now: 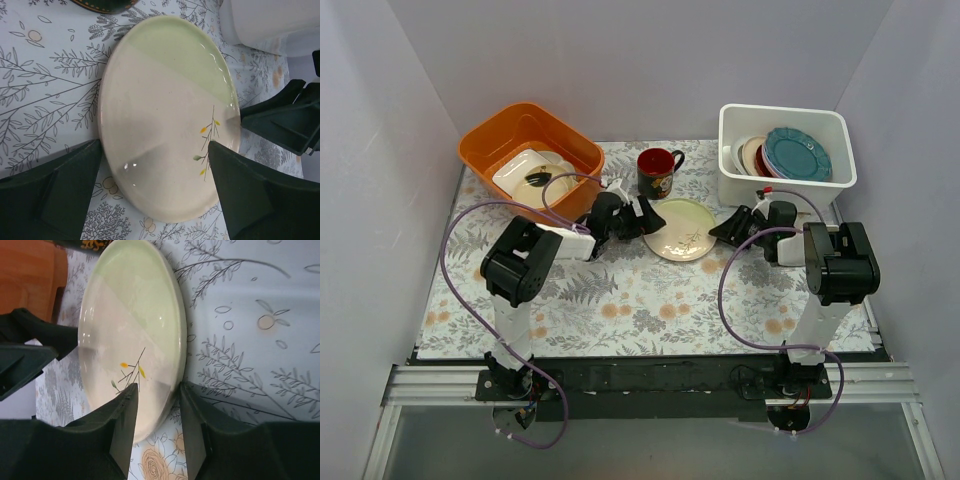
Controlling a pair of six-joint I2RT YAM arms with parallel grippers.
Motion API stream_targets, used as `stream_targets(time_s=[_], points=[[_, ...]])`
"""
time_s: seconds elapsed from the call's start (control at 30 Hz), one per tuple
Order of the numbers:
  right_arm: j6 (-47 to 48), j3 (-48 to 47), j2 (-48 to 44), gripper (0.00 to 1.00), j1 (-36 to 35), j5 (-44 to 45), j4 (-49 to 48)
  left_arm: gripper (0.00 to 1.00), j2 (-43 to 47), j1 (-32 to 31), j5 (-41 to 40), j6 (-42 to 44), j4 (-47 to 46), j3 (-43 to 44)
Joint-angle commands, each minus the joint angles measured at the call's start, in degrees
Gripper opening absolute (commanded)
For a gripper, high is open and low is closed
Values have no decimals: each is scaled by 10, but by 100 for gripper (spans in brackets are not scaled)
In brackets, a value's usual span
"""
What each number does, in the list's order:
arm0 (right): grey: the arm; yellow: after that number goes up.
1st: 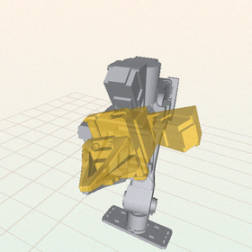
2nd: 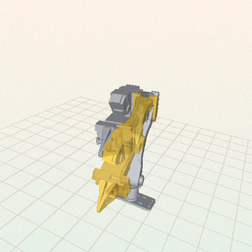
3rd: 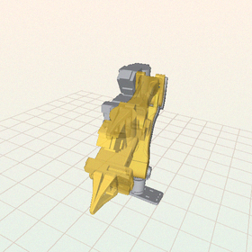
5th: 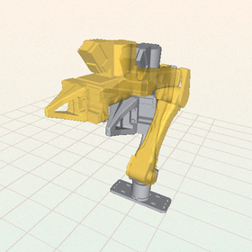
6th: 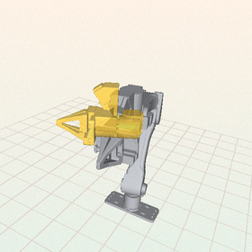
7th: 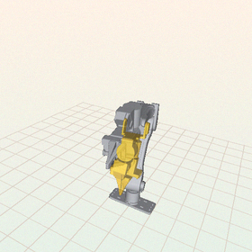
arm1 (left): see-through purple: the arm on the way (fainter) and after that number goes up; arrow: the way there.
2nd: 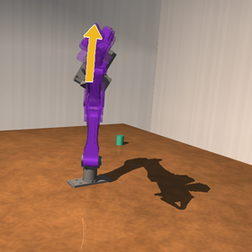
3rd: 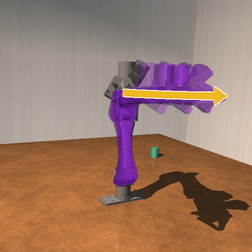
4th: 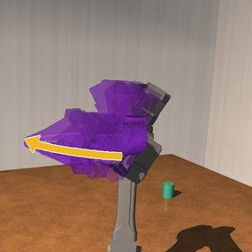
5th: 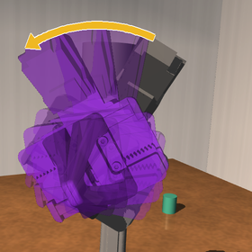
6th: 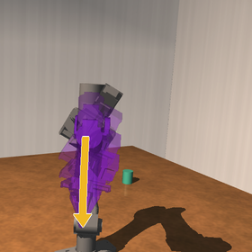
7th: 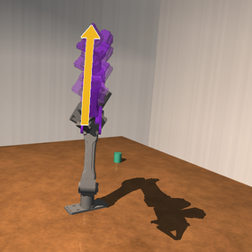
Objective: Place the plates into the plastic bin on the countertop
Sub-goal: Pick up the plate at the center of the board.
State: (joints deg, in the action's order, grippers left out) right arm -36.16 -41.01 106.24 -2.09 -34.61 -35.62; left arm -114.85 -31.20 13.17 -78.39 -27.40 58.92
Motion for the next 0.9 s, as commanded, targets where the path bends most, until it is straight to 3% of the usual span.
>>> stream_targets(time_s=[0.0,0.47,0.77,0.87], points=[[-25,37,-21,46,-46,-103,-101,87,-3,-13,12,7,36,-37],[-179,109,-36,47,-65,-136,-368,86,-6,-40,50,24,5,-49],[-191,107,-31,46,-65,-117,-369,86,-2,-51,60,29,-11,-70],[-190,108,-30,40,-65,-107,-351,86,-1,-53,63,29,-15,-76]])
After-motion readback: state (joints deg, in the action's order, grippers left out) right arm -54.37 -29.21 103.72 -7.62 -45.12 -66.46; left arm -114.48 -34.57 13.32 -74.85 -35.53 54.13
